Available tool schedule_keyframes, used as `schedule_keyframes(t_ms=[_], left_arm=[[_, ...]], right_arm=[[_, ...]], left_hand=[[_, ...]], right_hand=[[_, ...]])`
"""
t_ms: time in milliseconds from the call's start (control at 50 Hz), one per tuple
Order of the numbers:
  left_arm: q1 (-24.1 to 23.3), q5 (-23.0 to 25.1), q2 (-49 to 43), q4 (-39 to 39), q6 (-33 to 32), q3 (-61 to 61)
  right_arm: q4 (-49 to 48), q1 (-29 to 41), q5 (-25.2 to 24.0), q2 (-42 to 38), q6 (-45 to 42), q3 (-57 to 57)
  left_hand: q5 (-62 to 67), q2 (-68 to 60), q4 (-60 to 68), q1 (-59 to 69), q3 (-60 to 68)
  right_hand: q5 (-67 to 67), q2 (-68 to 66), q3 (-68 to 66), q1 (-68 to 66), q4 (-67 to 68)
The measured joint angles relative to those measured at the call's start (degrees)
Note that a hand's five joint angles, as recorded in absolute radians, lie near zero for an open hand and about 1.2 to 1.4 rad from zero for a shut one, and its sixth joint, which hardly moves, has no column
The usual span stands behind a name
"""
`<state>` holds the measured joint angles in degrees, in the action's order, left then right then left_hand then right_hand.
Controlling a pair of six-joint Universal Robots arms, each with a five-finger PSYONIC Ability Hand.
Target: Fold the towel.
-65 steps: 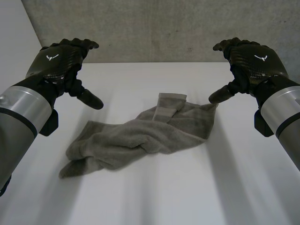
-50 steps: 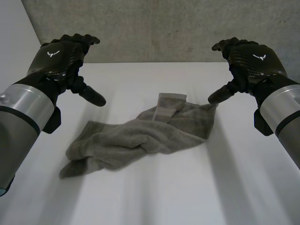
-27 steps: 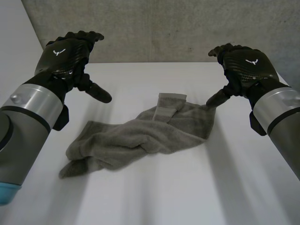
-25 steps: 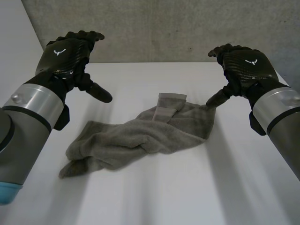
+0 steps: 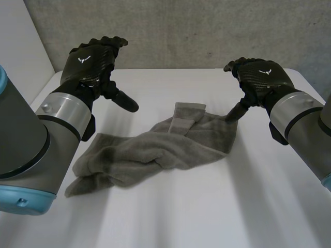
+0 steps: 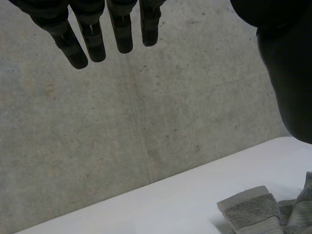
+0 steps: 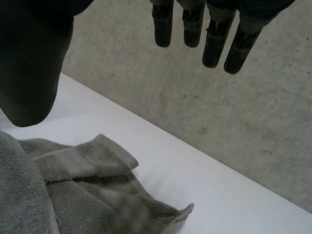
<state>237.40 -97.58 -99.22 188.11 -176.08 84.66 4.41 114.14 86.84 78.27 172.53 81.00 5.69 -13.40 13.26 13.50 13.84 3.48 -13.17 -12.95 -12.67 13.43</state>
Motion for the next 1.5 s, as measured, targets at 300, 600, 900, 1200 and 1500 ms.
schedule_keyframes(t_ms=[300,600,900,1200,1500], left_arm=[[2.32,0.91,-0.57,-2.17,-3.38,-0.21],[10.84,7.43,-16.42,-10.47,-17.74,-8.5],[12.99,20.01,-30.29,-26.44,-15.3,-17.65],[12.13,20.57,-22.71,-25.09,-12.27,-15.99],[11.8,19.98,-14.46,-20.43,-19.01,-13.1]], right_arm=[[-2.34,-0.19,-1.44,-2.12,0.15,-0.44],[-0.96,0.76,-3.78,-22.97,2.56,-7.58],[-1.74,3.59,-2.73,-35.3,12.14,-12.03],[-3.73,3.14,-3.16,-24.87,11.72,-10.7],[7.24,2.03,-6.71,-17.13,-18.26,-14.12]], left_hand=[[0.11,-0.59,0.44,0.48,0.5],[2.22,-4.52,4.47,4.24,3.92],[19.88,-22.48,23.15,22.57,22.2],[61.78,-63.74,63.68,62.04,64.34],[62.19,-63.85,63.92,62.04,64.61]], right_hand=[[0.0,0.0,0.0,0.0,0.0],[0.01,-0.01,-0.08,-0.15,0.0],[19.05,-19.46,-18.94,-19.35,18.85],[63.59,-38.33,-26.33,-60.67,33.3],[63.6,-38.33,-26.33,-60.69,33.3]])
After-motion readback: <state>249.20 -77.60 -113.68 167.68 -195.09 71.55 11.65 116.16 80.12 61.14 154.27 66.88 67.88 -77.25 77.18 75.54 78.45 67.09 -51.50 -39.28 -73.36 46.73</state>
